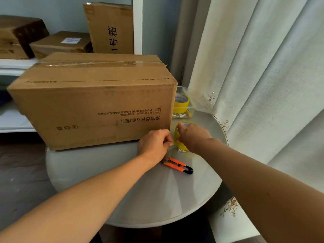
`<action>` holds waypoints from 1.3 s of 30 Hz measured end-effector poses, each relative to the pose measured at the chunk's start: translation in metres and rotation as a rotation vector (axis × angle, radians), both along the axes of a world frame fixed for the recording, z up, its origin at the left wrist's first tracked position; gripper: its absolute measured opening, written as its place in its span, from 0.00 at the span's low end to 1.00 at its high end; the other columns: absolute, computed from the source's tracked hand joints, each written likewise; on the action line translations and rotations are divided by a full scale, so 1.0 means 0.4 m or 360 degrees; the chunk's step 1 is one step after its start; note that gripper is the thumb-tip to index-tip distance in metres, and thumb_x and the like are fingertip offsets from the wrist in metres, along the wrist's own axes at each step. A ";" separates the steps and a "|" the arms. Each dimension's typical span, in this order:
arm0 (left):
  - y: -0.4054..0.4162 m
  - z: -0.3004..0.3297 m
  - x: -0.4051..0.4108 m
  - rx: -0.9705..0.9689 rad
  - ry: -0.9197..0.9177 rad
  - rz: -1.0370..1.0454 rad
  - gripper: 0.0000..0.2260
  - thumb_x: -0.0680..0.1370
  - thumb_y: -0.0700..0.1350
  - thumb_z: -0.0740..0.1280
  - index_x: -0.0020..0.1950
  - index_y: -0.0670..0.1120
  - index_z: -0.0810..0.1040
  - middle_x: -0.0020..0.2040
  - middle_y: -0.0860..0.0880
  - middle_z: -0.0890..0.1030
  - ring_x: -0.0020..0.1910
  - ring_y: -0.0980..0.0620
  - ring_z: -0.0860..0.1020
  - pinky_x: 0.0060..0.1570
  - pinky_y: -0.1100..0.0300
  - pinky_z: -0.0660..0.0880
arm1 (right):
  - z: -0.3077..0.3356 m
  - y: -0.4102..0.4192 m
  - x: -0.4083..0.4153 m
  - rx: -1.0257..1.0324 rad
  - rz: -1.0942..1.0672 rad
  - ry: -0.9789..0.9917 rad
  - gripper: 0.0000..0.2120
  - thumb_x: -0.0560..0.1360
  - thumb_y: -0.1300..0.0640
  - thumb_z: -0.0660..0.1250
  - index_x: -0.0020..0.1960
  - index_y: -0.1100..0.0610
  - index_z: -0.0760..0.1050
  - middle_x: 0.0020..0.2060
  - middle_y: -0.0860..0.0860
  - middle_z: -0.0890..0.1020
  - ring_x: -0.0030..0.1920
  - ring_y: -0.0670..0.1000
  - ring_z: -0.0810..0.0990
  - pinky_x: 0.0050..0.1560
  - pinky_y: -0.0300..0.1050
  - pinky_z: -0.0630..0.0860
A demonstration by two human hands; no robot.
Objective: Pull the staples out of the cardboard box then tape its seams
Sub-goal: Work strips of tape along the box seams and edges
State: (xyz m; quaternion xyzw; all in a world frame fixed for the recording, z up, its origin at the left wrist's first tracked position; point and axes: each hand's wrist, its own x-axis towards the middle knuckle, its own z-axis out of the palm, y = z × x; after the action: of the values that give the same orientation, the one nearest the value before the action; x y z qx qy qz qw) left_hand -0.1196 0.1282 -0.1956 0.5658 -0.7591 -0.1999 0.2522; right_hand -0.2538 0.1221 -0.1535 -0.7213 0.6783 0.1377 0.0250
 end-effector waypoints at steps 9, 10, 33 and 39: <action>-0.002 0.034 0.031 0.0052 -0.0069 -0.0013 0.04 0.76 0.48 0.68 0.41 0.53 0.77 0.39 0.57 0.76 0.44 0.53 0.76 0.37 0.60 0.66 | -0.012 -0.011 0.005 0.0217 -0.0019 0.0087 0.44 0.77 0.54 0.67 0.77 0.61 0.38 0.70 0.59 0.69 0.67 0.60 0.71 0.62 0.54 0.72; 0.009 0.032 0.032 -0.0036 -0.0093 -0.0029 0.04 0.76 0.48 0.67 0.42 0.52 0.76 0.40 0.57 0.76 0.45 0.53 0.76 0.37 0.60 0.66 | -0.010 -0.013 0.011 0.0222 -0.0038 0.0075 0.43 0.77 0.54 0.67 0.77 0.62 0.39 0.70 0.59 0.69 0.67 0.60 0.71 0.61 0.53 0.72; -0.022 0.002 0.048 0.0218 0.0072 0.0027 0.02 0.74 0.48 0.69 0.41 0.53 0.81 0.39 0.57 0.80 0.46 0.53 0.79 0.45 0.56 0.76 | 0.060 0.074 0.042 0.0692 -0.0071 -0.0382 0.16 0.70 0.49 0.75 0.50 0.56 0.75 0.36 0.51 0.81 0.40 0.50 0.83 0.48 0.45 0.79; -0.012 0.017 0.047 0.0156 0.0050 0.0063 0.02 0.74 0.49 0.70 0.42 0.53 0.82 0.45 0.56 0.82 0.48 0.54 0.78 0.45 0.57 0.76 | 0.167 0.046 0.023 0.0250 0.0016 -0.0156 0.16 0.70 0.53 0.75 0.54 0.60 0.79 0.43 0.54 0.82 0.39 0.52 0.80 0.38 0.43 0.79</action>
State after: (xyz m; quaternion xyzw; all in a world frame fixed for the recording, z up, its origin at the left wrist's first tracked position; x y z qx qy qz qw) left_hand -0.1008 0.1235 -0.1888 0.5892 -0.7330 -0.2407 0.2400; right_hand -0.2445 0.1403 -0.0869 -0.7263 0.6599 0.1552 0.1140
